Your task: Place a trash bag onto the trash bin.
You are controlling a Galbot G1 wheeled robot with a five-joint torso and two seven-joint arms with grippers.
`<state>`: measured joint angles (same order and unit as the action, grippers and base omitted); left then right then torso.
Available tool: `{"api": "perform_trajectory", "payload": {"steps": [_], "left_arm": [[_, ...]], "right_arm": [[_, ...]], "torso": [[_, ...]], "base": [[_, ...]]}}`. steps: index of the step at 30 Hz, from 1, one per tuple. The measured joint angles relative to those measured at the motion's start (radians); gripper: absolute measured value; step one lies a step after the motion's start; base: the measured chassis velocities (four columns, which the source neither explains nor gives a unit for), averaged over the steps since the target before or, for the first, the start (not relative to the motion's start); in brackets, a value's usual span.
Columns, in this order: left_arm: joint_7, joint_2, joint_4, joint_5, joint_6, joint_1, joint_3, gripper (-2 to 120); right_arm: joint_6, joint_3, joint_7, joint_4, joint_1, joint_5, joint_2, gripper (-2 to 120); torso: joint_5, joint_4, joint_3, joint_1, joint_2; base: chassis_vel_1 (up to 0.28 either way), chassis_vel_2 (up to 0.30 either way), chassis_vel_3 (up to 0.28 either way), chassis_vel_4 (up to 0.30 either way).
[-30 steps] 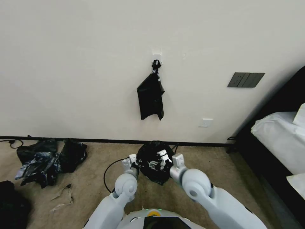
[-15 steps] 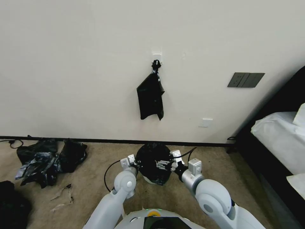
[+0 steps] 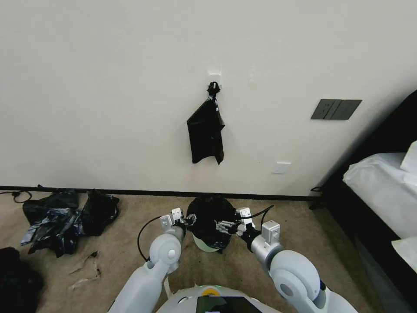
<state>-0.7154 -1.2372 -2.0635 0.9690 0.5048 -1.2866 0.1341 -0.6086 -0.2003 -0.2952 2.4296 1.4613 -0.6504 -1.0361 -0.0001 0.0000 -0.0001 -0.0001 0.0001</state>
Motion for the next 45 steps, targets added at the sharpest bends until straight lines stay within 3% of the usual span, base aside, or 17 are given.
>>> {"api": "perform_trajectory", "payload": {"steps": [3, 6, 8, 13, 15, 16, 18, 19, 20, 24, 25, 27, 29, 30, 34, 39, 45], "left_arm": [[0.025, 0.013, -0.002, 0.043, 0.011, -0.012, 0.011, 82], [0.036, 0.016, -0.001, 0.094, 0.015, -0.015, 0.018, 88], [0.082, 0.021, 0.000, 0.170, 0.015, -0.023, 0.028, 98], [0.168, 0.032, -0.013, 0.159, -0.002, -0.044, 0.033, 100], [0.215, 0.045, -0.037, 0.038, -0.031, -0.058, 0.033, 100], [0.215, 0.045, -0.037, 0.038, -0.031, -0.058, 0.033, 100], [0.279, 0.065, -0.058, -0.177, -0.093, -0.083, 0.037, 100], [0.314, 0.073, -0.063, -0.297, -0.149, -0.108, 0.045, 100], [0.314, 0.073, -0.063, -0.297, -0.149, -0.108, 0.045, 100], [0.383, 0.075, -0.086, -0.566, -0.331, -0.211, 0.089, 100], [0.383, 0.075, -0.086, -0.566, -0.331, -0.211, 0.089, 100], [0.407, 0.050, -0.068, -0.735, -0.485, -0.275, 0.129, 100], [0.418, 0.031, -0.041, -0.826, -0.580, -0.314, 0.152, 100], [0.418, 0.031, -0.041, -0.826, -0.580, -0.314, 0.152, 100], [0.450, -0.007, -0.024, -0.937, -0.710, -0.391, 0.173, 100], [0.456, -0.044, -0.027, -0.997, -0.777, -0.411, 0.175, 100], [0.456, -0.049, -0.020, -1.009, -0.799, -0.387, 0.164, 100]], "right_arm": [[0.003, -0.012, 0.000, 0.004, 0.013, 0.000, -0.003, 100], [0.004, -0.016, 0.000, 0.008, 0.020, 0.000, -0.003, 100], [0.005, -0.020, 0.000, 0.011, 0.028, 0.001, -0.003, 100], [0.008, -0.028, 0.000, 0.014, 0.037, 0.004, -0.008, 100], [0.028, -0.039, 0.003, 0.017, 0.047, 0.016, -0.016, 100], [0.028, -0.039, 0.003, 0.017, 0.047, 0.016, -0.016, 100], [0.107, -0.054, 0.022, -0.002, 0.069, 0.093, -0.037, 100], [0.192, -0.070, 0.042, -0.033, 0.092, 0.175, -0.061, 100], [0.192, -0.070, 0.042, -0.033, 0.092, 0.175, -0.061, 100], [0.504, -0.165, 0.101, -0.140, 0.164, 0.378, -0.164, 100], [0.504, -0.165, 0.101, -0.140, 0.164, 0.378, -0.164, 100], [0.702, -0.246, 0.133, -0.221, 0.213, 0.498, -0.238, 100], [0.852, -0.301, 0.150, -0.287, 0.246, 0.561, -0.294, 100], [0.852, -0.301, 0.150, -0.287, 0.246, 0.561, -0.294, 100], [0.997, -0.347, 0.180, -0.339, 0.303, 0.585, -0.381, 100], [1.026, -0.335, 0.192, -0.321, 0.348, 0.611, -0.450, 100], [1.029, -0.315, 0.192, -0.309, 0.366, 0.641, -0.484, 100]], "torso": [[0.0000, 0.0001, 0.000, 0.000, 0.000], [0.0000, 0.0000, 0.000, 0.000, 0.000], [0.0000, -0.0002, 0.000, 0.000, 0.000], [0.0000, 0.0000, 0.000, 0.000, 0.000], [0.0000, 0.0000, 0.000, 0.000, 0.000], [0.0000, 0.0000, 0.000, 0.000, 0.000], [-0.0001, -0.0001, 0.000, 0.000, 0.000], [0.0001, -0.0001, 0.000, 0.000, 0.000], [0.0001, -0.0001, 0.000, 0.000, 0.000], [0.0001, 0.0000, 0.000, 0.000, 0.000], [0.0001, 0.0000, 0.000, 0.000, 0.000], [0.0001, 0.0001, 0.000, 0.000, 0.000], [-0.0002, -0.0001, 0.000, 0.000, 0.000], [-0.0002, -0.0001, 0.000, 0.000, 0.000], [0.0000, 0.0001, 0.000, 0.000, 0.000], [-0.0001, 0.0000, 0.000, 0.000, 0.000], [0.0000, 0.0000, 0.000, 0.000, 0.000]], "base": [[0.000, 0.000, 0.000, 0.000], [0.000, 0.000, 0.000, 0.000], [0.000, 0.000, 0.000, 0.000], [0.000, 0.000, 0.000, 0.000], [0.000, 0.000, 0.000, 0.000], [0.000, 0.000, 0.000, 0.000], [0.000, 0.000, 0.000, 0.000], [0.000, 0.000, 0.000, 0.000], [0.000, 0.000, 0.000, 0.000], [0.000, 0.000, 0.000, 0.000], [0.000, 0.000, 0.000, 0.000], [0.000, 0.000, 0.000, 0.000], [0.000, 0.000, 0.000, 0.000], [0.000, 0.000, 0.000, 0.000], [0.000, 0.000, 0.000, 0.000], [0.000, 0.000, 0.000, 0.000], [0.000, 0.000, 0.000, 0.000]]}}
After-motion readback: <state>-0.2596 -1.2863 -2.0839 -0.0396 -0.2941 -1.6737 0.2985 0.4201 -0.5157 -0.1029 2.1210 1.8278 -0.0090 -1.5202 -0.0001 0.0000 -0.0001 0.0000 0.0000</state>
